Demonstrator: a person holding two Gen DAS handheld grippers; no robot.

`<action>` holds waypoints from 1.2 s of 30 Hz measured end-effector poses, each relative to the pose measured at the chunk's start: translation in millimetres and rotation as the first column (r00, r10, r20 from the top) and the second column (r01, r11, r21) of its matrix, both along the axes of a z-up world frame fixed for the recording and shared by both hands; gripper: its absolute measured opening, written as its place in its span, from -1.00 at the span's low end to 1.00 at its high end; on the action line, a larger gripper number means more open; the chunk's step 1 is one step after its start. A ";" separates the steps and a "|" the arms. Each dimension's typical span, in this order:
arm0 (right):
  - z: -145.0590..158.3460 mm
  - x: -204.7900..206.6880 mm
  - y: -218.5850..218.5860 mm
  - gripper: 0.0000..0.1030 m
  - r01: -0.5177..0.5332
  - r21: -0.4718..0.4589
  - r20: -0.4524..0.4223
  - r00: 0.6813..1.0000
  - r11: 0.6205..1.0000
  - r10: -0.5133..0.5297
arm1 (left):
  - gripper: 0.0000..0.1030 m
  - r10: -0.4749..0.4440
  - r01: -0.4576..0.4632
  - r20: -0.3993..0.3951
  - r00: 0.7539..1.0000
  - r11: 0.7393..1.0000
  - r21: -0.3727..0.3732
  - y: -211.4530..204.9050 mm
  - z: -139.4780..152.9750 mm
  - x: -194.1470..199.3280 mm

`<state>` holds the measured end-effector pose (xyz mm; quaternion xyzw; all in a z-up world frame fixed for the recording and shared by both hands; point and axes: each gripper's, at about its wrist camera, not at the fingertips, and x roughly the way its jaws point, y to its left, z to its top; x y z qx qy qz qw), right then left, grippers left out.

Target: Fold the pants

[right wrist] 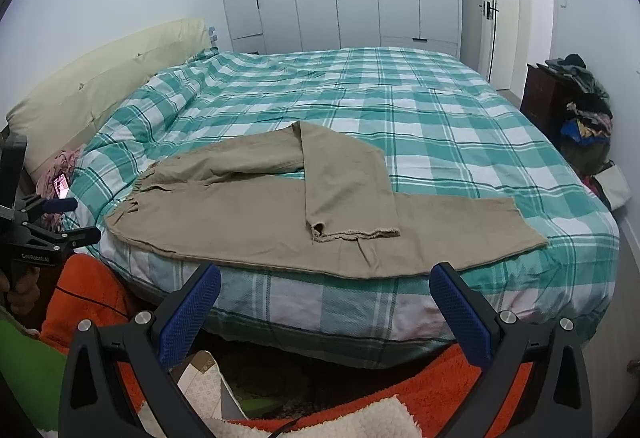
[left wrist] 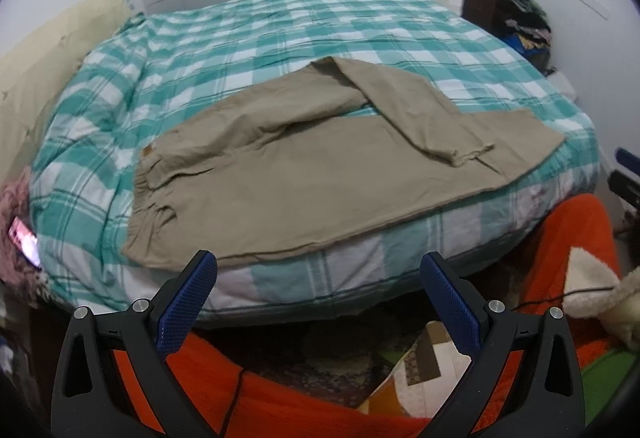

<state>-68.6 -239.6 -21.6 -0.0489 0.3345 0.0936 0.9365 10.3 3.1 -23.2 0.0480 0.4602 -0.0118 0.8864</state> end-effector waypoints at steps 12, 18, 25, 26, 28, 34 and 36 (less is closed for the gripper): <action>5.5 0.8 -16.5 1.00 0.081 0.055 0.030 0.996 0.995 -0.083 | 0.97 0.019 -0.021 -0.039 0.999 0.998 -0.052 4.0 -5.6 5.3; 2.7 2.2 -13.9 1.00 0.094 0.049 0.029 0.995 0.994 -0.095 | 0.97 0.046 -0.050 -0.076 0.996 0.998 -0.049 10.2 -10.4 9.9; -5.0 2.7 -11.4 1.00 0.078 0.089 0.007 0.997 0.993 -0.079 | 0.98 0.072 -0.077 -0.064 0.995 0.995 -0.069 19.2 -8.1 11.9; -6.6 3.5 -10.1 1.00 0.074 0.089 -0.001 0.997 0.993 -0.075 | 0.98 0.066 -0.070 -0.057 0.996 0.995 -0.070 19.0 -7.1 11.2; -8.7 5.1 -5.1 1.00 0.066 0.074 -0.015 0.998 0.995 -0.065 | 0.98 0.048 -0.050 -0.033 0.998 0.996 -0.070 17.7 -4.5 9.0; -3.1 4.5 2.3 1.00 0.059 0.013 0.009 0.998 0.998 -0.059 | 0.98 -0.016 0.016 0.010 1.000 0.998 -0.062 6.1 0.3 10.2; -5.2 5.4 2.5 1.00 0.048 0.011 0.002 0.999 0.999 -0.048 | 0.98 -0.017 0.018 0.022 1.000 0.999 -0.049 3.5 0.5 12.9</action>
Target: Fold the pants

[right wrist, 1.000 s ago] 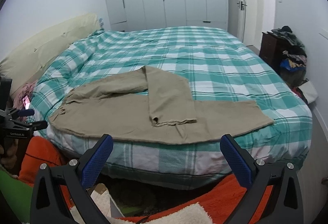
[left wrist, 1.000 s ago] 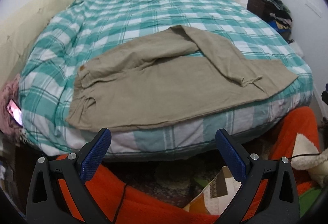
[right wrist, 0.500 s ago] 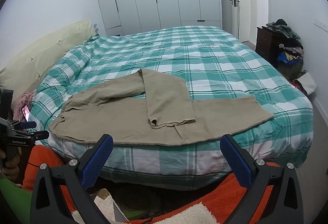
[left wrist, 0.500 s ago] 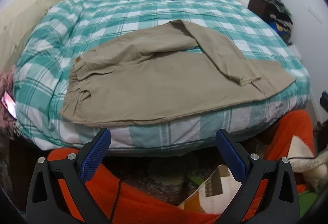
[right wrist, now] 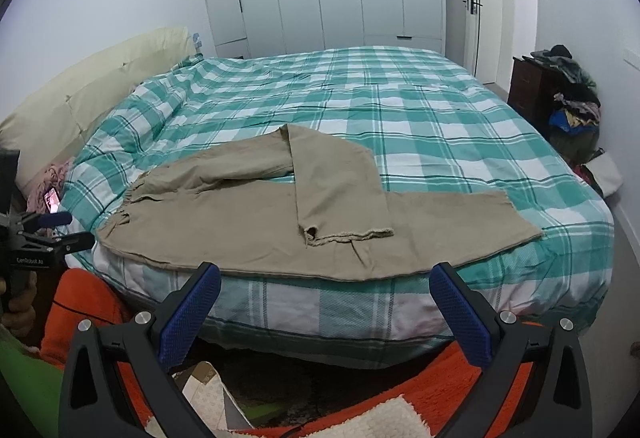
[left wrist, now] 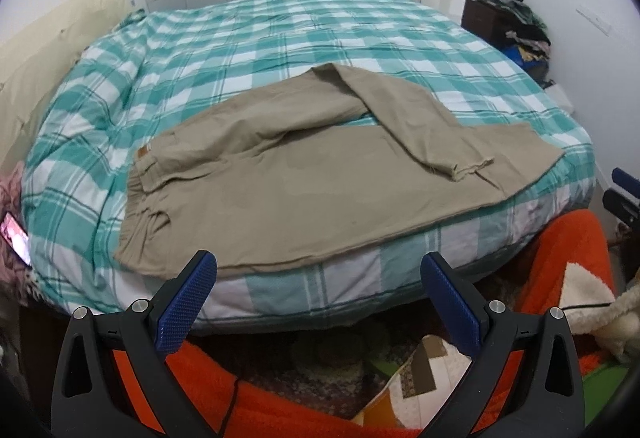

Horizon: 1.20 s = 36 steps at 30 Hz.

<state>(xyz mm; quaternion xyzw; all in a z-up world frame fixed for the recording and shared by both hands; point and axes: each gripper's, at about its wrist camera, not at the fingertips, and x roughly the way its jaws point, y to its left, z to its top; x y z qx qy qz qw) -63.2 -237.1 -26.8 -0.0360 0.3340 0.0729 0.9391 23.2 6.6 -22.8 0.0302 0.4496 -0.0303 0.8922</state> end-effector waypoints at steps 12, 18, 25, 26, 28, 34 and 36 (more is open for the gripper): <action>-0.8 4.4 23.4 1.00 -0.071 -0.023 0.005 0.997 0.997 0.071 | 0.98 -0.052 0.050 0.033 0.998 0.998 0.042 -14.9 -0.8 -2.8; -0.5 8.0 31.4 1.00 -0.094 -0.026 0.006 0.996 0.995 0.094 | 0.98 -0.046 0.045 0.038 0.998 0.998 0.038 -14.5 -3.1 -2.2; -2.4 8.5 34.1 1.00 -0.098 -0.019 -0.002 0.995 0.995 0.098 | 0.98 -0.053 0.052 0.034 0.998 0.998 0.040 -15.6 -3.8 -0.2; -3.1 8.8 34.7 1.00 -0.097 -0.018 -0.006 0.995 0.995 0.097 | 0.98 -0.053 0.052 0.035 0.998 0.998 0.041 -15.5 -4.0 -0.1; -4.1 9.1 36.0 1.00 -0.098 -0.019 -0.010 0.995 0.995 0.098 | 0.98 -0.053 0.051 0.036 0.998 0.998 0.042 -15.7 -4.4 -0.2; -6.1 6.8 43.1 1.00 -0.124 -0.033 -0.013 0.992 0.992 0.124 | 0.98 -0.049 0.048 0.031 0.998 0.998 0.037 -13.8 -5.2 -0.9; -7.3 6.0 45.3 1.00 -0.133 -0.041 -0.016 0.991 0.990 0.132 | 0.98 -0.049 0.048 0.032 0.998 0.998 0.037 -13.4 -5.1 -1.1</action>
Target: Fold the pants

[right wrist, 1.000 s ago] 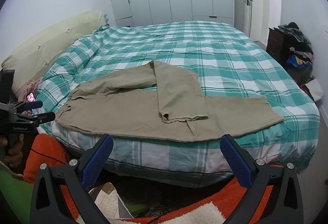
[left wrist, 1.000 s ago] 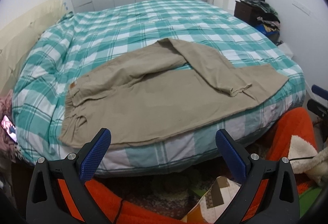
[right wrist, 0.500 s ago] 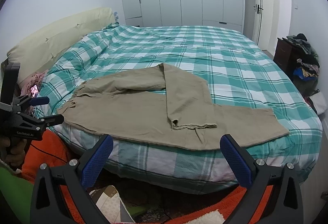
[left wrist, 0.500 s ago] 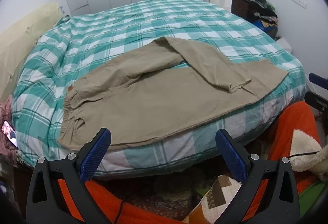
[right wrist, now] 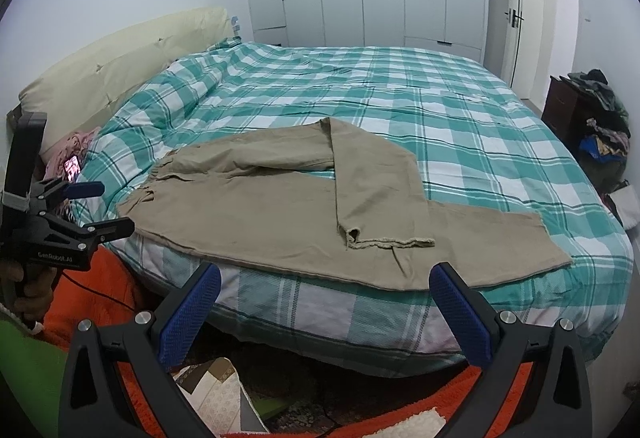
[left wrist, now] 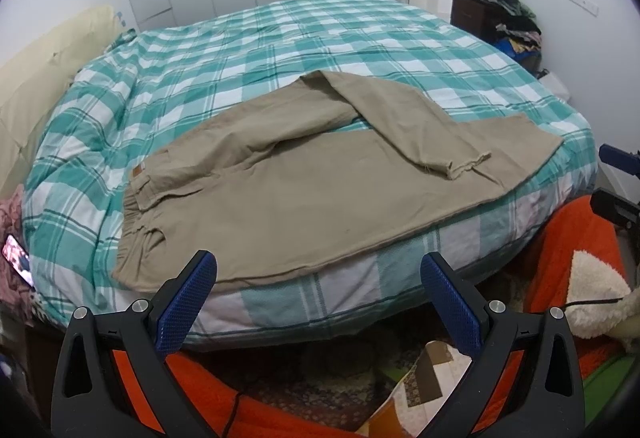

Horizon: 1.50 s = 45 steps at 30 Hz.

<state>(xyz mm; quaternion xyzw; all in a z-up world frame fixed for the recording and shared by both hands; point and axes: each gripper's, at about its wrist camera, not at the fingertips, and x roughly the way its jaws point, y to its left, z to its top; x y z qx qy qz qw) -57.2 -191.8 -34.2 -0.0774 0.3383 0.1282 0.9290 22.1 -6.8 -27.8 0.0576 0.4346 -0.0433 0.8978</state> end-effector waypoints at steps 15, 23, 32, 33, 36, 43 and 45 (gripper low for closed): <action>0.2 -2.2 5.0 1.00 -0.011 -0.005 0.004 1.000 1.000 0.011 | 0.98 -0.004 0.004 0.002 1.000 1.000 0.006 -2.3 -2.1 -3.0; 0.8 -3.9 7.5 1.00 -0.014 -0.006 0.005 1.000 1.000 0.014 | 0.98 -0.009 0.009 0.006 1.000 1.000 0.010 -4.9 -2.3 -4.1; -0.3 -3.8 9.9 1.00 -0.020 -0.005 -0.003 1.000 1.000 0.020 | 0.98 -0.003 0.003 -0.005 1.000 1.000 0.008 -3.9 -4.1 -1.6; -0.7 -3.4 10.6 1.00 -0.020 -0.005 -0.004 1.000 1.000 0.020 | 0.98 -0.003 0.003 -0.006 1.000 1.000 0.008 -3.8 -4.5 -1.2; -1.4 -2.1 9.6 1.00 -0.022 -0.004 -0.009 1.000 1.000 0.022 | 0.98 -0.003 0.003 -0.007 1.000 1.000 0.007 -3.9 -4.9 -1.0; -4.2 0.8 9.2 1.00 -0.027 -0.003 -0.021 0.999 1.000 0.027 | 0.98 -0.004 0.004 -0.013 1.000 1.000 0.010 -3.9 -7.7 1.2; -4.7 2.0 9.2 1.00 -0.035 -0.004 -0.023 0.999 0.999 0.035 | 0.98 -0.004 0.004 -0.012 1.000 1.000 0.010 -4.0 -7.8 1.1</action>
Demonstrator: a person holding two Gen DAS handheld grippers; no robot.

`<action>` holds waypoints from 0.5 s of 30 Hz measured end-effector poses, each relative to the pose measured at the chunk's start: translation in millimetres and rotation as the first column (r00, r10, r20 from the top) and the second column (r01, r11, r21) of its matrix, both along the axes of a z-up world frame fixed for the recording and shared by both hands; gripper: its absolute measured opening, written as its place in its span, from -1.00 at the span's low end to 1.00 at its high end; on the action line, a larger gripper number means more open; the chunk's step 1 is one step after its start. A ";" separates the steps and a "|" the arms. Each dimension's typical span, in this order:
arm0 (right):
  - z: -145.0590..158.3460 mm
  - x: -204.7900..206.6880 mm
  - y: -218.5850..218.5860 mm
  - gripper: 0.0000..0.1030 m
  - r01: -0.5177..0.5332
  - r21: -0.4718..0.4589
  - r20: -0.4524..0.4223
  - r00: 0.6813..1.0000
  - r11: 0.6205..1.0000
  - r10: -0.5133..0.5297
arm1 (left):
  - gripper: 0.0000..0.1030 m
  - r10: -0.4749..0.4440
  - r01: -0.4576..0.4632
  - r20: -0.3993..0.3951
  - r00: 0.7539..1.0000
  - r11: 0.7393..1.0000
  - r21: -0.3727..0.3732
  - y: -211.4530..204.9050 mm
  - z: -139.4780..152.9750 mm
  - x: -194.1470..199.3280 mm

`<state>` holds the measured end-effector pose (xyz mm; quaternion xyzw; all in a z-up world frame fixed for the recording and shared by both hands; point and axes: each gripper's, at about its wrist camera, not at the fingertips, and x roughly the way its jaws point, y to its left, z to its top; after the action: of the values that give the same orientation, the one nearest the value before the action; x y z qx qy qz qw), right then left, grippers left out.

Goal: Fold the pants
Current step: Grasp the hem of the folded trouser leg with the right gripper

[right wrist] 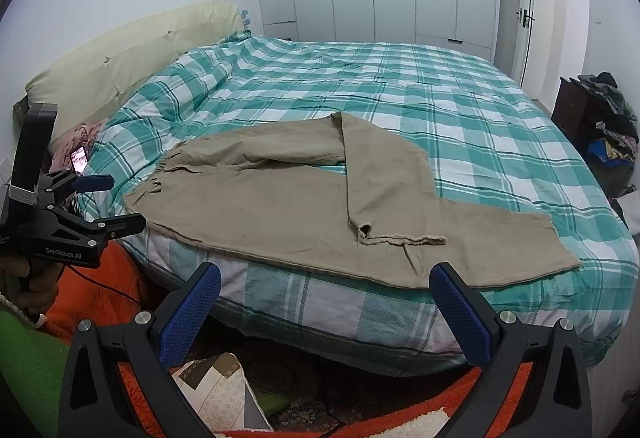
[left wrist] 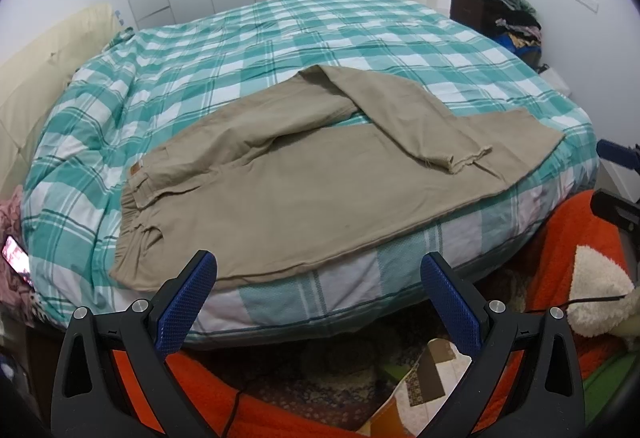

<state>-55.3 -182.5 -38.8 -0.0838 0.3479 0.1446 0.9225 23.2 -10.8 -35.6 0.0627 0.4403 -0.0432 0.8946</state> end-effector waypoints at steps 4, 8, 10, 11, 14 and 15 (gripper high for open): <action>5.1 19.5 -4.1 0.99 -0.039 -0.060 0.033 0.999 0.997 0.041 | 0.98 0.006 -0.006 0.004 1.000 1.000 -0.010 2.1 -1.4 0.9; -15.5 77.0 -10.2 0.99 -0.057 -0.259 0.062 0.995 0.964 0.076 | 0.98 0.011 -0.011 -0.013 1.000 1.000 -0.017 3.1 -4.9 4.1; -36.3 104.0 -6.5 0.94 -0.126 -0.311 0.021 0.990 0.942 0.139 | 0.98 0.012 -0.012 -0.015 1.000 1.000 -0.012 2.1 -4.8 4.7; -50.8 119.8 -1.1 0.88 -0.174 -0.321 -0.017 0.984 0.931 0.178 | 0.98 0.012 -0.013 -0.015 1.000 1.000 -0.010 2.0 -4.4 5.0; -88.2 156.8 11.9 0.65 -0.268 -0.299 -0.133 0.962 0.916 0.238 | 0.98 0.021 -0.021 -0.022 1.000 1.000 0.001 2.7 -5.5 7.6; -97.4 164.7 14.6 0.64 -0.279 -0.297 -0.153 0.958 0.913 0.243 | 0.98 0.026 -0.026 -0.032 0.999 1.000 0.001 4.0 -7.9 10.2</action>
<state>109.4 -167.9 -136.2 -0.2674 0.4036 0.2135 0.8485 33.4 -6.8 -43.5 0.0566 0.4555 -0.0323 0.8878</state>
